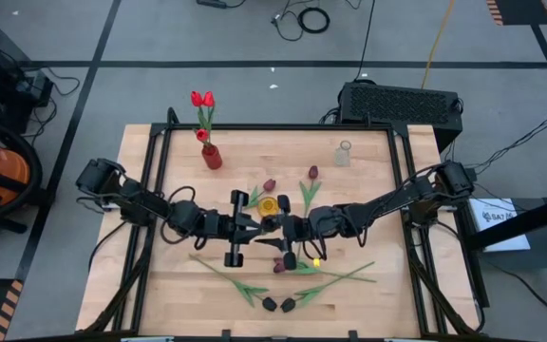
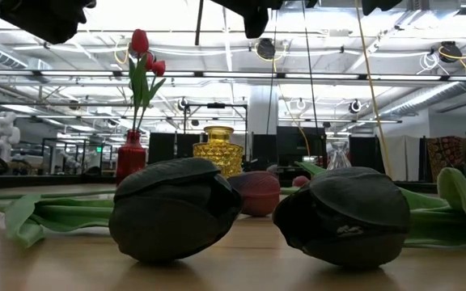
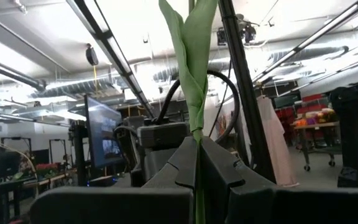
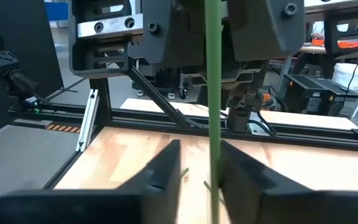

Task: Sort flowers into vase by color
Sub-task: Put the top black flower into the yellow vase

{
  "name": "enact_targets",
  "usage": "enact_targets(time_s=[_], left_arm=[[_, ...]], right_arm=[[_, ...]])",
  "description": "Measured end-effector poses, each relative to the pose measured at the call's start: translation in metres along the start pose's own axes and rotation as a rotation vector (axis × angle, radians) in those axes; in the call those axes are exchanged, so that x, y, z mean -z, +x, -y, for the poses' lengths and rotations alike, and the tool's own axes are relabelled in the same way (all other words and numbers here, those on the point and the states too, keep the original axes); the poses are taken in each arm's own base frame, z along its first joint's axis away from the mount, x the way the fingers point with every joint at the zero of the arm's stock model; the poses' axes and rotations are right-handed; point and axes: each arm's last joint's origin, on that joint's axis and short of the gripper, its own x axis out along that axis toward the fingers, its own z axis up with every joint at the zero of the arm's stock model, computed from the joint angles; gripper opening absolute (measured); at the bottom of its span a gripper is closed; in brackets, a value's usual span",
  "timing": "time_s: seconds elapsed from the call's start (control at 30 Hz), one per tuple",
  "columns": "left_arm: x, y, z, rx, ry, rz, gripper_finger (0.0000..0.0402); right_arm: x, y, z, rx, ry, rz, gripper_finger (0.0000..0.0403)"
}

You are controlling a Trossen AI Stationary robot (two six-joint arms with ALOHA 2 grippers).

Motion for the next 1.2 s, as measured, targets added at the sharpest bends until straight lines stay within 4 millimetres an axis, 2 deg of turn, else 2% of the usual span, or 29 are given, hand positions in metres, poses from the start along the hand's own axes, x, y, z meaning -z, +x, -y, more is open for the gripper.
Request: enact_targets(time_s=[0.17,0.23,0.43,0.73,1.0,1.2], left_arm=[[0.002,0.0,0.001,0.007,0.002,-0.018,0.0011],[0.002,0.0,0.001,0.008,0.003,-0.025,0.0011],[0.003,0.0,0.0,-0.016,0.003,-0.036,0.0018],[0.006,0.0,-0.002,-0.089,0.009,-0.087,0.009],[0.008,-0.001,-0.001,-0.104,0.0,-0.115,0.0095],[0.016,-0.002,-0.002,-0.139,0.008,-0.205,0.0095]], right_arm=[[0.002,0.0,0.0,0.006,-0.025,-0.018,0.002],[0.003,0.0,0.0,0.006,-0.028,-0.026,0.0007],[0.004,0.0,0.002,0.011,-0.025,-0.047,0.0007],[0.002,-0.013,0.008,0.058,-0.044,-0.177,0.0002],[-0.003,-0.025,0.01,0.079,-0.029,-0.251,0.0002],[-0.005,-0.028,0.011,0.085,-0.01,-0.272,0.0002]])
